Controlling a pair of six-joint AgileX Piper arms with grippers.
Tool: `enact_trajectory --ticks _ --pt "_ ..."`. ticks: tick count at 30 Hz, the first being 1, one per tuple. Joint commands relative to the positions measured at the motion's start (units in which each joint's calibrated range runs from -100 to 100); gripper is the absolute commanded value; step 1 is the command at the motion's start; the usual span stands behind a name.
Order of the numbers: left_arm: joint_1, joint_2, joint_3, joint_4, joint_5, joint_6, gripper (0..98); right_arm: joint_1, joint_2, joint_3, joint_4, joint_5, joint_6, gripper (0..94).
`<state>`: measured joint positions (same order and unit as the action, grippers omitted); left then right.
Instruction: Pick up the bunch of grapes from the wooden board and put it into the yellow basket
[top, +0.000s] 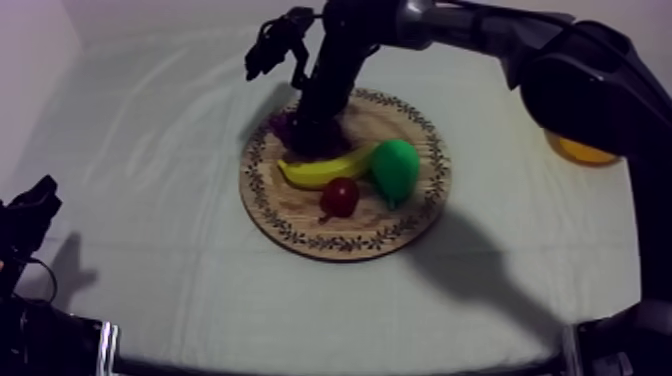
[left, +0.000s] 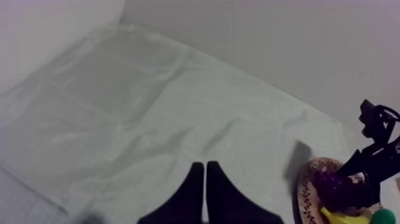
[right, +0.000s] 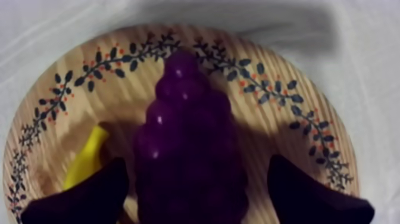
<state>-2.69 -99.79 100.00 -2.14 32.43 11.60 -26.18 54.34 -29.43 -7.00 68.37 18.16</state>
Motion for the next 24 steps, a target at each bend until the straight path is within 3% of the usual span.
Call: enact_trajectory --ticks 1,7,14,24 --pt "-0.03 0.05 0.0 0.02 -0.01 0.0 0.1 0.14 0.65 -1.36 0.04 0.62 -0.12 67.1" --pt "-0.03 0.05 0.0 0.02 -0.01 0.0 0.1 0.52 0.94 -2.49 -0.08 1.55 0.05 48.0" --pt "-0.03 0.05 0.0 0.02 -0.01 0.0 0.1 1.06 -2.74 0.45 -0.73 2.81 1.13 34.9" --pt "-0.03 0.05 0.0 0.02 -0.01 0.0 0.1 2.71 -21.42 11.75 -1.88 6.85 1.47 33.7"
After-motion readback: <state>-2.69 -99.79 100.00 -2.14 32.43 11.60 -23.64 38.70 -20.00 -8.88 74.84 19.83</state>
